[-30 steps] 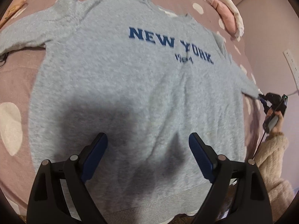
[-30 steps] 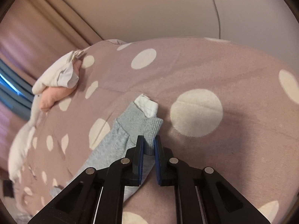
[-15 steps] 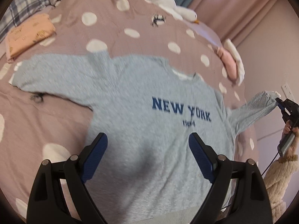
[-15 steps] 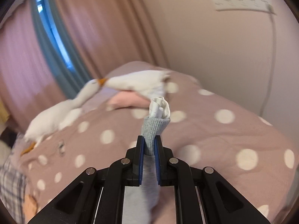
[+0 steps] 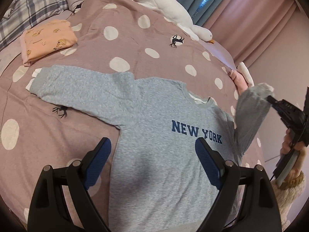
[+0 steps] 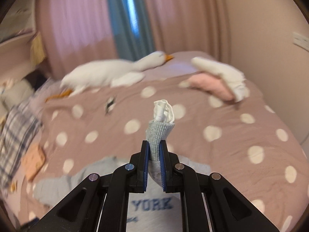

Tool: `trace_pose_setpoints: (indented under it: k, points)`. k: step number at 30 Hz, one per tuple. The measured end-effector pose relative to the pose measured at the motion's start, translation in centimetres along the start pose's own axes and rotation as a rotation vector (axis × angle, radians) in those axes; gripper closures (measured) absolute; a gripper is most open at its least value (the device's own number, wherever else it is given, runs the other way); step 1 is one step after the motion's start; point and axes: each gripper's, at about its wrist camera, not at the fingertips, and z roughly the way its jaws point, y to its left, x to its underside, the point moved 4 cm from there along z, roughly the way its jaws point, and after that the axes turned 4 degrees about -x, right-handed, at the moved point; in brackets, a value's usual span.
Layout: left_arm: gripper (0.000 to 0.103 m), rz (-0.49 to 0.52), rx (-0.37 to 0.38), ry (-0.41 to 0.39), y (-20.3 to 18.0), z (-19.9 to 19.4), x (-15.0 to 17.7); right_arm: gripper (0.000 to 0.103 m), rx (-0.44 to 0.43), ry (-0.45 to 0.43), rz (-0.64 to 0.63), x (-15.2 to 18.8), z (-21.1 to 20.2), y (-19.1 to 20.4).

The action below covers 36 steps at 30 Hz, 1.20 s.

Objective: Fold small clothes

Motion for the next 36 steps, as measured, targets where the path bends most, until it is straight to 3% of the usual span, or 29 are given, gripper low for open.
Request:
trace_pose_setpoints:
  k: [7, 13, 19, 20, 22, 24, 26, 29, 33, 36]
  points:
    - [0.015, -0.018, -0.02, 0.003, 1.1, 0.4, 0.2, 0.092, -0.068, 0.153, -0.108, 5.1, 4.0, 6.2]
    - [0.015, -0.029, -0.037, 0.029, 1.9, 1.4, 0.5, 0.092, -0.135, 0.338, -0.182, 11.0, 7.9, 9.0]
    - [0.015, -0.054, -0.022, 0.056, 2.0, 2.2, 0.4, 0.088, -0.204, 0.434, -0.211, 13.9, 8.7, 10.1]
    - [0.014, -0.056, -0.015, 0.059, 1.9, 2.2, 0.4, 0.085, -0.207, 0.436, -0.201, 13.7, 8.5, 10.1]
    - [0.014, -0.058, 0.007, 0.065, 1.4, 2.3, 0.2, 0.07, -0.223, 0.421, -0.179, 13.0, 7.6, 9.6]
    - [0.013, -0.052, 0.023, 0.07, 0.7, 2.4, 0.0, 0.038, -0.251, 0.371, -0.136, 11.7, 5.8, 8.6]
    - [0.013, -0.039, 0.044, 0.072, -0.1, 2.6, -0.1, 0.03, -0.285, 0.322, -0.069, 10.4, 3.9, 7.0]
    - [0.013, -0.03, 0.065, 0.108, -1.4, 4.1, -0.1, 0.029, -0.291, 0.233, 0.043, 9.0, 1.0, 3.2]
    - [0.014, -0.027, 0.104, 0.164, -3.4, 7.5, -0.2, 0.029, -0.131, 0.199, 0.121, 9.9, -0.4, -1.9]
    - [0.015, -0.021, 0.144, 0.2, -5.2, 10.5, -0.7, 0.029, -0.07, 0.22, 0.166, 11.1, -0.5, -5.0]
